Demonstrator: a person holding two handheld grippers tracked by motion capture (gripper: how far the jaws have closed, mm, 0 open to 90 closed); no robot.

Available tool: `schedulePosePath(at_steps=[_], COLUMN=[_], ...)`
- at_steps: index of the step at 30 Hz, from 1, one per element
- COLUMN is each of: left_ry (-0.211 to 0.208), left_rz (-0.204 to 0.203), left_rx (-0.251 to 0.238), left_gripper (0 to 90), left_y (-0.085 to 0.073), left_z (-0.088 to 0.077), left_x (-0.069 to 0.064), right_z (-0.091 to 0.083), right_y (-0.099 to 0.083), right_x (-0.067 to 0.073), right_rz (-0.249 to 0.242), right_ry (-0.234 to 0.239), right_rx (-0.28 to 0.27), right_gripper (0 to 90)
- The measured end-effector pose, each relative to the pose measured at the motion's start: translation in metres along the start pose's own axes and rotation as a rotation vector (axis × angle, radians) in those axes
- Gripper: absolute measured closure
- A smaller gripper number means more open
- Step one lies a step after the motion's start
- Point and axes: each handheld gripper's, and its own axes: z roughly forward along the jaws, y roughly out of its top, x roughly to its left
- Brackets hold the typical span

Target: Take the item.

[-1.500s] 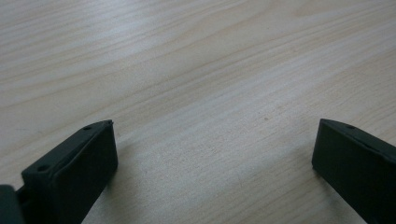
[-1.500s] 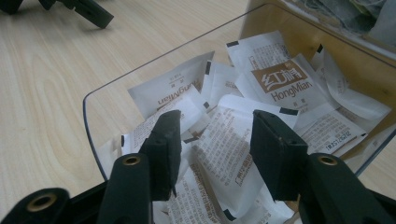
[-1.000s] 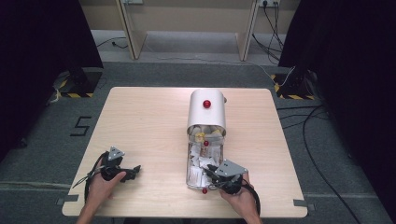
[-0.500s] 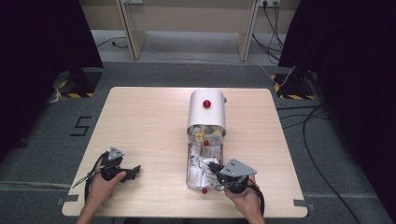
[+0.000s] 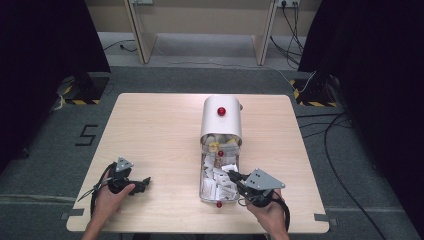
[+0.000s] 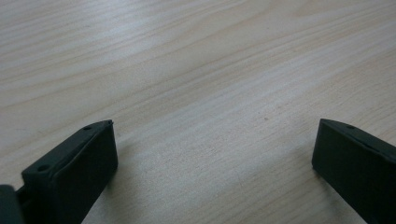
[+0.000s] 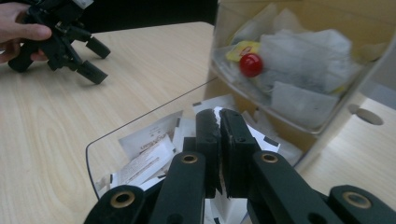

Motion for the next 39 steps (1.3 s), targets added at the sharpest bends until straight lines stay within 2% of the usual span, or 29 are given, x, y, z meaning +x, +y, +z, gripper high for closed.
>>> schedulePosePath(at_steps=[8,12,17,20,21,23,39], left_ry=[0.0,0.0,0.0,0.0,0.0,0.0,0.0], left_rz=[0.0,0.0,0.0,0.0,0.0,0.0,0.0], left_rx=[0.0,0.0,0.0,0.0,0.0,0.0,0.0], left_gripper=[0.0,0.0,0.0,0.0,0.0,0.0,0.0], left_y=[0.0,0.0,0.0,0.0,0.0,0.0,0.0], left_z=[0.0,0.0,0.0,0.0,0.0,0.0,0.0], left_x=[0.0,0.0,0.0,0.0,0.0,0.0,0.0], right_z=[-0.017,-0.02,-0.026,-0.027,-0.028,-0.028,-0.024], right_y=[0.0,-0.002,-0.013,-0.016,-0.021,-0.025,-0.057], right_x=[-0.019,-0.026,-0.043,-0.049,-0.055,-0.06,-0.085], right_rz=[0.018,0.031,0.066,0.075,0.095,0.102,0.174], right_ry=[-0.063,-0.084,-0.134,-0.145,-0.159,-0.171,-0.227], right_rx=[-0.023,-0.022,-0.005,-0.001,0.007,0.012,0.082], right_gripper=[86.9,86.9,86.9,86.9,86.9,86.9,86.8])
